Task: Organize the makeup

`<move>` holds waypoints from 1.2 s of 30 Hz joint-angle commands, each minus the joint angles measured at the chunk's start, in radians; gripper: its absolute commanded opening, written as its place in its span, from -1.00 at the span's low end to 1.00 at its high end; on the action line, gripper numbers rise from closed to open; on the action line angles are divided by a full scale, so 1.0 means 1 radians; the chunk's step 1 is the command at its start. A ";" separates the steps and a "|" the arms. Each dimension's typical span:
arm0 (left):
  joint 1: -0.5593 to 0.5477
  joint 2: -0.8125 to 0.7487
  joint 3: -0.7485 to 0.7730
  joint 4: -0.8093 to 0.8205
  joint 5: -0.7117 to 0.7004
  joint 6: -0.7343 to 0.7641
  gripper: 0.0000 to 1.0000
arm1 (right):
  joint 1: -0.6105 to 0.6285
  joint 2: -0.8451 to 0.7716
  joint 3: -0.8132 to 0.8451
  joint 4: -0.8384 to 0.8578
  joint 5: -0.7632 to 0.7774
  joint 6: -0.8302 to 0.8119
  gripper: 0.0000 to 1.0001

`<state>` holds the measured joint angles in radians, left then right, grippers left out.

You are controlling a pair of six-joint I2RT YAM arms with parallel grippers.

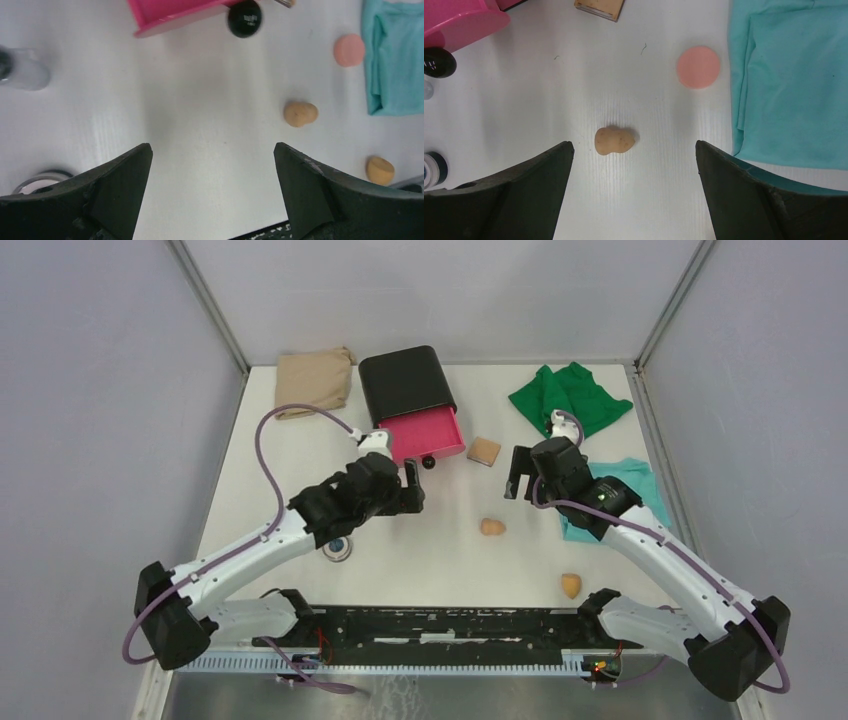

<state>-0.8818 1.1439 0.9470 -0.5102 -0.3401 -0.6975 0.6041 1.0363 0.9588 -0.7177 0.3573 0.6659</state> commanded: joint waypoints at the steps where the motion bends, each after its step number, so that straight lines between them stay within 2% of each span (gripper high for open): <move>1: 0.132 -0.079 -0.021 -0.089 -0.067 -0.002 0.99 | 0.001 0.029 0.007 0.054 -0.019 0.002 0.98; 3: 0.243 -0.127 -0.043 -0.097 -0.046 -0.001 0.99 | 0.000 0.043 0.011 0.052 -0.028 -0.004 0.98; 6: 0.468 -0.153 -0.095 -0.091 0.050 0.007 0.99 | 0.001 0.044 0.022 0.033 -0.024 -0.018 0.98; 9: 0.584 -0.130 -0.126 -0.046 0.080 0.042 0.99 | 0.000 0.031 0.011 0.036 -0.009 -0.028 0.99; 15: 0.590 -0.008 -0.141 0.117 0.018 0.098 1.00 | 0.000 0.034 0.028 0.019 -0.001 -0.043 0.99; 20: 0.590 0.134 -0.067 0.130 -0.030 0.163 0.92 | 0.000 0.030 0.019 0.029 -0.005 -0.044 0.99; 25: 0.591 0.264 -0.028 0.134 -0.007 0.154 0.80 | 0.000 0.029 0.021 0.028 -0.011 -0.048 0.99; 32: 0.592 0.299 -0.016 0.134 -0.041 0.120 0.35 | 0.000 0.014 0.017 0.023 0.003 -0.059 0.99; 34: 0.591 0.307 -0.009 0.120 -0.066 0.107 0.16 | 0.000 0.016 0.020 0.020 0.005 -0.059 0.99; 36: 0.591 0.304 -0.014 0.117 -0.075 0.096 -0.13 | 0.001 0.018 0.026 0.012 0.006 -0.062 0.99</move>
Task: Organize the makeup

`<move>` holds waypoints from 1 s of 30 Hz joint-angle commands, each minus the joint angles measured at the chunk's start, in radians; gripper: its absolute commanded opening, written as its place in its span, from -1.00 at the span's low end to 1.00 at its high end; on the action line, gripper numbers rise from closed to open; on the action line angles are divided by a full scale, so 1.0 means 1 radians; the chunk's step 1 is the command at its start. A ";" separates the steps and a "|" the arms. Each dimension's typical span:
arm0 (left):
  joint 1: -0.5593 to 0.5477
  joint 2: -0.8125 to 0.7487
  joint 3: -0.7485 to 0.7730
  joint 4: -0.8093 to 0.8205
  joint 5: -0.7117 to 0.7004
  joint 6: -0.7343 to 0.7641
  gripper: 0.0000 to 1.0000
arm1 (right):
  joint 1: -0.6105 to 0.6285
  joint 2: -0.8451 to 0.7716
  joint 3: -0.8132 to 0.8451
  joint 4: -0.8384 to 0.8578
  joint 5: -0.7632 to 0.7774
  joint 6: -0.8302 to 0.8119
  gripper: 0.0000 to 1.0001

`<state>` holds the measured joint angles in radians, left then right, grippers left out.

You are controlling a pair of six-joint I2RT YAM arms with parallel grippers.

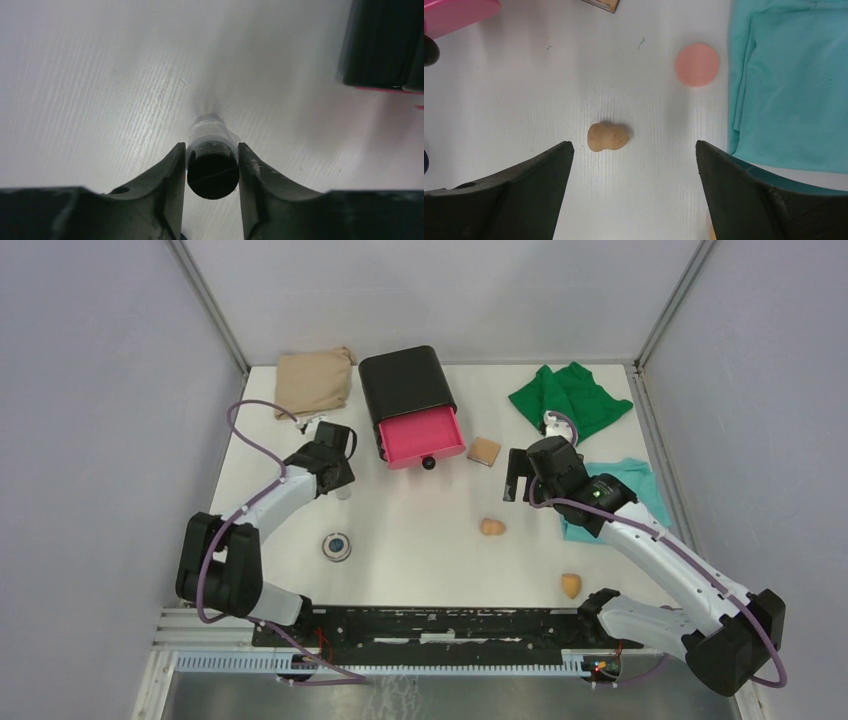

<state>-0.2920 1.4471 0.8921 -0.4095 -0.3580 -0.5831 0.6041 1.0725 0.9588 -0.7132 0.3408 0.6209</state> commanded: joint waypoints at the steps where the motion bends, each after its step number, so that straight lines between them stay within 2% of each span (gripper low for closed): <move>1: 0.001 -0.001 0.043 0.012 -0.056 -0.021 -0.25 | 0.000 -0.019 0.023 0.010 0.025 -0.017 0.99; 8: 0.001 -0.125 0.130 -0.062 -0.014 -0.001 -0.92 | 0.001 -0.011 0.032 0.013 0.021 -0.013 0.99; 11: 0.001 -0.225 0.146 -0.023 0.093 0.037 -0.94 | 0.001 -0.026 0.026 0.015 0.022 -0.011 0.99; 17: -0.003 -0.401 0.145 0.111 0.420 0.036 -0.94 | 0.001 -0.036 0.024 0.011 0.030 -0.004 0.99; 22: -0.027 -0.425 0.049 0.365 0.617 -0.152 -0.94 | 0.001 -0.039 0.023 0.004 0.045 -0.015 0.99; 26: -0.091 -0.358 0.010 0.509 0.624 -0.219 -0.94 | 0.001 -0.043 0.041 -0.025 0.058 -0.020 0.99; 30: -0.127 -0.282 -0.011 0.631 0.609 -0.221 -0.94 | 0.002 -0.069 0.044 -0.046 0.094 -0.020 0.99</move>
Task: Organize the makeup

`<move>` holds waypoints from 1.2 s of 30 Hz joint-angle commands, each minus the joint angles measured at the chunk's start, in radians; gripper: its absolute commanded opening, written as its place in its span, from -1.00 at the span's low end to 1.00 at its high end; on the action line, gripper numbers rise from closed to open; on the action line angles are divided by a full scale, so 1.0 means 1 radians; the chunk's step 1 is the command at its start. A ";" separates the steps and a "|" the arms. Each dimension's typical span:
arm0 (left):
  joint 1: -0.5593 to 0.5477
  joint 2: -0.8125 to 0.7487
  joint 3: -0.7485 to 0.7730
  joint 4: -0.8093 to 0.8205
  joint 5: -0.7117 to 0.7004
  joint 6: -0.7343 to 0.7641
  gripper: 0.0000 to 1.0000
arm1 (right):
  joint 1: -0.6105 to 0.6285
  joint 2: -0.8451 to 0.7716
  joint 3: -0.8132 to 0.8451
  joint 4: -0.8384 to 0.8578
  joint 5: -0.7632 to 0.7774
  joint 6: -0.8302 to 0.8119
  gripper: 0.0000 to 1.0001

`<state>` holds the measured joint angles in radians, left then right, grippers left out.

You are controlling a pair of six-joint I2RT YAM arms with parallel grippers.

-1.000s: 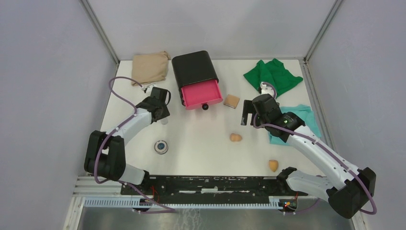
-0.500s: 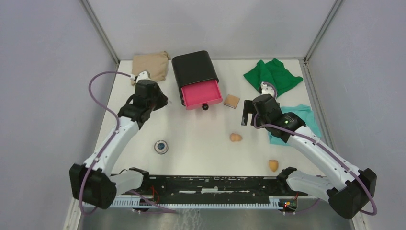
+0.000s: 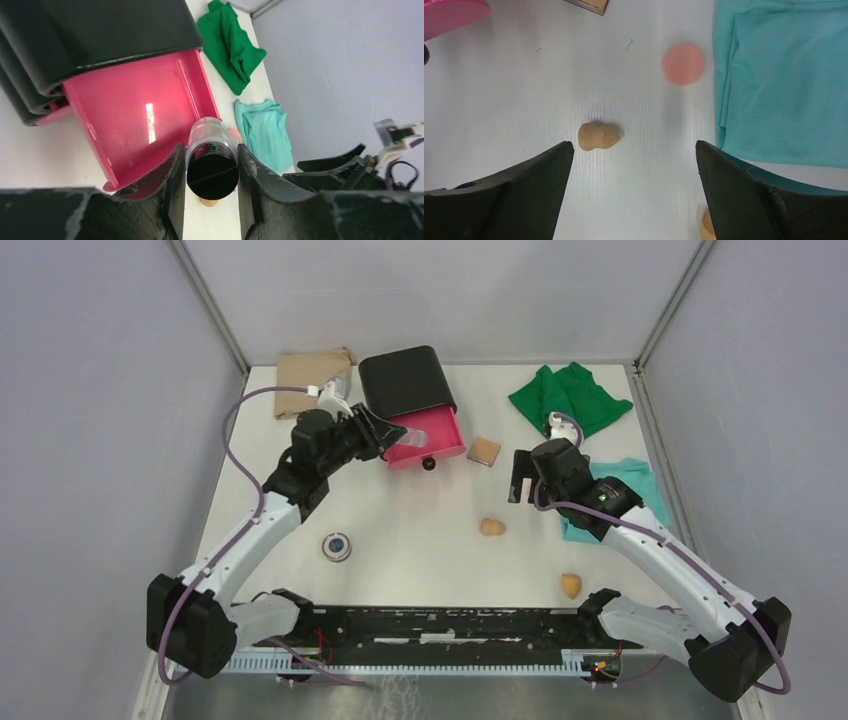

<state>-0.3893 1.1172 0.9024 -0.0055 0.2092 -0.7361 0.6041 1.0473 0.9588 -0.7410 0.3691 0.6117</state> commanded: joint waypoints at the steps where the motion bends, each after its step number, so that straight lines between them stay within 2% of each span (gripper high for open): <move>1: -0.035 0.059 -0.038 0.262 0.025 -0.070 -0.94 | 0.002 -0.055 0.046 -0.025 0.081 -0.012 0.99; 7: -0.042 0.138 -0.088 0.383 -0.020 -0.092 -0.94 | 0.000 -0.098 0.045 -0.063 0.111 -0.014 0.99; 11: -0.043 0.183 -0.074 0.387 -0.063 -0.097 -0.94 | 0.001 -0.100 0.047 -0.075 0.138 -0.013 0.99; 14: -0.043 0.225 -0.047 0.363 -0.080 -0.093 -0.84 | 0.002 -0.097 0.056 -0.078 0.138 -0.013 0.99; 16: -0.043 0.251 -0.008 0.292 -0.101 -0.088 -0.69 | 0.001 -0.096 0.061 -0.082 0.129 -0.011 0.99; 22: -0.045 0.261 0.089 0.105 -0.157 -0.066 0.24 | 0.001 -0.113 0.067 -0.105 0.128 0.000 0.99; 24: -0.047 0.231 0.106 0.061 -0.182 -0.042 0.43 | 0.001 -0.119 0.066 -0.111 0.139 -0.004 0.99; 25: -0.047 0.210 0.111 0.043 -0.190 -0.031 0.60 | 0.000 -0.119 0.067 -0.112 0.141 -0.006 0.99; 28: -0.047 0.196 0.150 -0.020 -0.188 0.011 0.68 | 0.001 -0.112 0.070 -0.107 0.139 -0.004 0.99; 32: -0.050 0.153 0.176 -0.063 -0.175 0.046 0.69 | 0.000 -0.100 0.073 -0.096 0.117 0.006 0.99; 36: -0.050 0.077 0.193 -0.158 -0.222 0.109 0.68 | 0.000 -0.095 0.074 -0.094 0.107 0.005 0.99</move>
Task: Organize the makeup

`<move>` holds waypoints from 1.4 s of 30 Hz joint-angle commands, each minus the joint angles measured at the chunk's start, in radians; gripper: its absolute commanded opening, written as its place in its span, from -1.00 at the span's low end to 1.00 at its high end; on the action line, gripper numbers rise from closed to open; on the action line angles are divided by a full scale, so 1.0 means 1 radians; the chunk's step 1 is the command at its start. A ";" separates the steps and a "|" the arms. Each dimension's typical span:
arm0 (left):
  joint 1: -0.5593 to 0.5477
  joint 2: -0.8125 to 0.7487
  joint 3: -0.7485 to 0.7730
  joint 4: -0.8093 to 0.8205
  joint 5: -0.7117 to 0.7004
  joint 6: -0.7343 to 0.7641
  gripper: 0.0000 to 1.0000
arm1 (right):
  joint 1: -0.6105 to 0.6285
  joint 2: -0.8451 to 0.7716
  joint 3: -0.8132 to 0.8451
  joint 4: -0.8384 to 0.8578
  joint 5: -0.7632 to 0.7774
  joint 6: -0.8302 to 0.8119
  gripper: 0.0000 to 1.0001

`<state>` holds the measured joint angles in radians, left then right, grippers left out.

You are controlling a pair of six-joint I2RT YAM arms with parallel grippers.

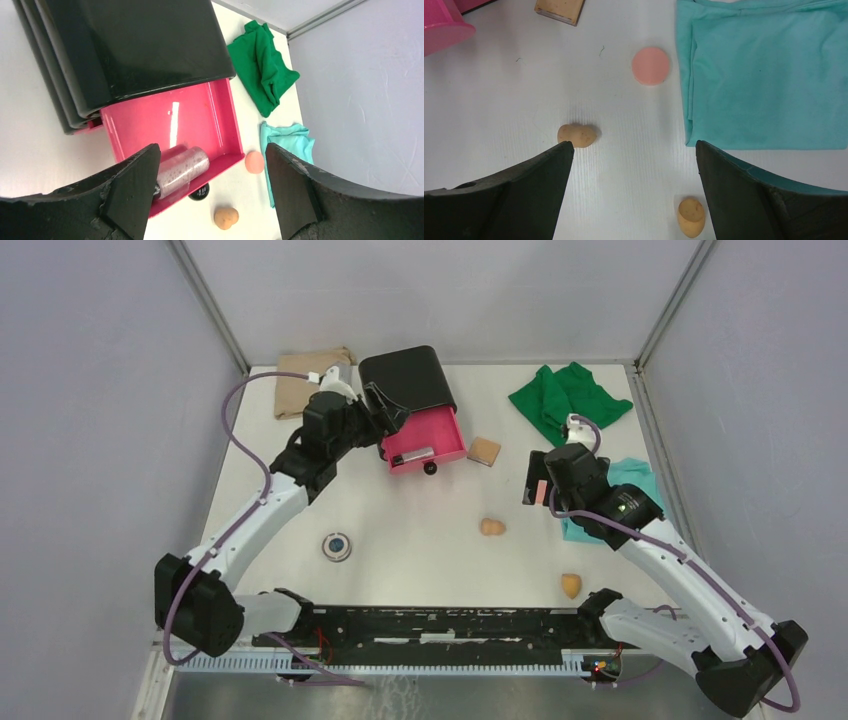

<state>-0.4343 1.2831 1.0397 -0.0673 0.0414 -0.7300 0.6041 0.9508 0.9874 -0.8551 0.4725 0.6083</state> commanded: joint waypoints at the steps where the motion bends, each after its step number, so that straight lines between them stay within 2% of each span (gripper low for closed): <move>1: -0.004 -0.114 0.050 -0.135 -0.078 0.122 0.68 | 0.001 0.002 0.045 0.021 0.006 0.003 0.99; 7: -0.006 -0.251 -0.063 -0.345 -0.257 0.202 0.69 | 0.000 0.015 0.021 0.081 -0.039 -0.013 0.99; 10: -0.001 -0.297 -0.117 -0.411 -0.287 0.191 0.69 | 0.002 0.031 -0.037 0.226 -0.250 0.011 0.99; 12: 0.026 -0.277 -0.116 -0.445 -0.231 0.189 0.71 | 0.020 0.046 -0.133 0.421 -0.407 0.054 0.99; 13: 0.038 -0.259 -0.100 -0.463 -0.210 0.182 0.72 | 0.047 0.062 -0.162 0.491 -0.439 0.074 0.99; 15: 0.054 -0.239 -0.055 -0.464 -0.189 0.175 0.75 | 0.129 0.123 -0.176 0.574 -0.395 0.076 0.99; 18: 0.086 -0.211 0.007 -0.387 -0.123 0.167 0.98 | 0.247 0.226 -0.152 0.680 -0.287 0.037 0.99; 21: 0.133 -0.109 0.103 -0.320 -0.058 0.150 0.99 | 0.315 0.302 -0.154 0.808 -0.195 0.001 0.99; 24: 0.183 0.049 0.191 -0.263 -0.003 0.144 0.99 | 0.337 0.387 -0.141 0.874 -0.106 -0.007 0.99; 30: 0.249 0.294 0.372 -0.270 0.039 0.159 0.99 | 0.364 0.517 -0.094 0.955 -0.026 -0.047 0.99; 36: 0.257 0.400 0.439 -0.242 0.118 0.140 0.96 | 0.366 0.620 -0.086 1.130 0.063 -0.078 0.99; 42: 0.257 0.439 0.445 -0.258 0.143 0.139 0.96 | 0.366 0.714 0.023 1.157 0.119 -0.159 0.99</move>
<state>-0.1772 1.7077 1.4281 -0.3569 0.1398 -0.5869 0.9668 1.6371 0.9146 0.1883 0.5171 0.5217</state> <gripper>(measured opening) 0.982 0.996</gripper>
